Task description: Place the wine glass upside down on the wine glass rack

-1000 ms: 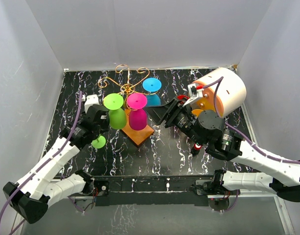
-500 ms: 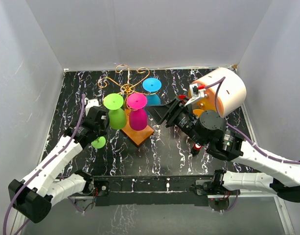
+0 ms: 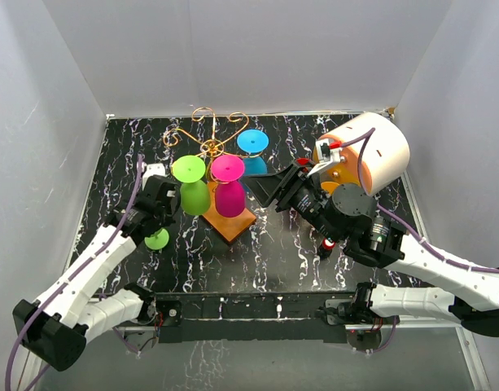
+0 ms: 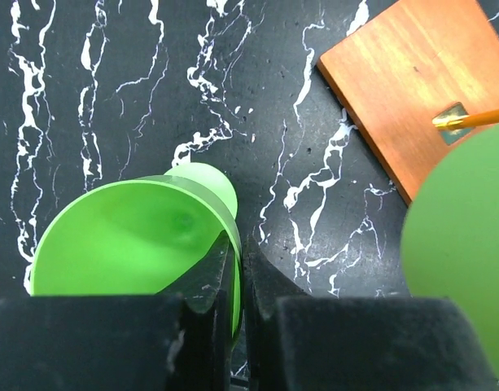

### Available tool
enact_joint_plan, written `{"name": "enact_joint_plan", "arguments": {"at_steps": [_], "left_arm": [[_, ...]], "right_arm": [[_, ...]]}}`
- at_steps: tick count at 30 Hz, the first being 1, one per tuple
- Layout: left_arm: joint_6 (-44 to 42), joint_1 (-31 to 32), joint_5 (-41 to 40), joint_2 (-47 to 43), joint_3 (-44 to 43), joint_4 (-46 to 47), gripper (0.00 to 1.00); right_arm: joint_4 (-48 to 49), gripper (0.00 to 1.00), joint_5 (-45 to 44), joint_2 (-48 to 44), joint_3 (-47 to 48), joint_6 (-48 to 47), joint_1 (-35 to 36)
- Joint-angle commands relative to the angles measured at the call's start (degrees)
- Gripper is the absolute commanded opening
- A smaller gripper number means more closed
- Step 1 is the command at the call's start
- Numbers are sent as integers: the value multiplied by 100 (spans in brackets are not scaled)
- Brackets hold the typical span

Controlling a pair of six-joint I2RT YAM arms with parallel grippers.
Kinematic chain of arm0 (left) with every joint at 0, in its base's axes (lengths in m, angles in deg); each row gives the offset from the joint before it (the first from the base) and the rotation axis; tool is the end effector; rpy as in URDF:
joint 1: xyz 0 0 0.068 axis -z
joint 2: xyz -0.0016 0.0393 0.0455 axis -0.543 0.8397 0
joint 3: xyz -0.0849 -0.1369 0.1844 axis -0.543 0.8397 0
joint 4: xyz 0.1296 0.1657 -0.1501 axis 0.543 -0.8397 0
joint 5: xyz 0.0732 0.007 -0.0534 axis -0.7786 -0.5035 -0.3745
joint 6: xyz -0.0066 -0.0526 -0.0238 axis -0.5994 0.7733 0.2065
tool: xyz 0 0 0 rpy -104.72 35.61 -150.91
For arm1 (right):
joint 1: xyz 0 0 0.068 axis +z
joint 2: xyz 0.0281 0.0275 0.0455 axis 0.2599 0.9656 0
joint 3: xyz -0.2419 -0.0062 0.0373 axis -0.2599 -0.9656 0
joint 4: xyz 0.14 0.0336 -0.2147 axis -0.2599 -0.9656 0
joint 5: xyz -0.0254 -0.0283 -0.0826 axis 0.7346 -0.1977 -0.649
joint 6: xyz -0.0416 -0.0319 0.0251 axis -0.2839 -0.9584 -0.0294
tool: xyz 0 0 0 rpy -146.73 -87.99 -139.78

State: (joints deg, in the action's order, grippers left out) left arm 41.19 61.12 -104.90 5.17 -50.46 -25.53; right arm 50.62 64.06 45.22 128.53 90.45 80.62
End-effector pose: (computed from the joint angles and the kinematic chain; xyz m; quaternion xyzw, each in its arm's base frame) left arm 0.1958 -0.0832 0.2633 -0.0772 0.9078 0.0377 0.4105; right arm 0.1076 0.1960 0.4118 0.0099 0.6873 0.4918 0.5346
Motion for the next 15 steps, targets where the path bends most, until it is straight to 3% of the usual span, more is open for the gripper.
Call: {"name": "enact_joint_plan", "arguments": {"at_steps": [1,8,12,15], "left_arm": [[-412,-32,118,-263,-652,-423,0],[-390,-28,164,-397,-1697,-1720,0],[-414,-28,-141,-616,-2402,-2009,0],[-720,-28,167,-615,-3089,-2149,0]], "right_arm": [[150,54,-80,-131,37,-71,9],[274,54,-90,-70,11,-44,9],[316,54,-31,31,43,-47,5],[325,54,28,98,72,-23,9]]}}
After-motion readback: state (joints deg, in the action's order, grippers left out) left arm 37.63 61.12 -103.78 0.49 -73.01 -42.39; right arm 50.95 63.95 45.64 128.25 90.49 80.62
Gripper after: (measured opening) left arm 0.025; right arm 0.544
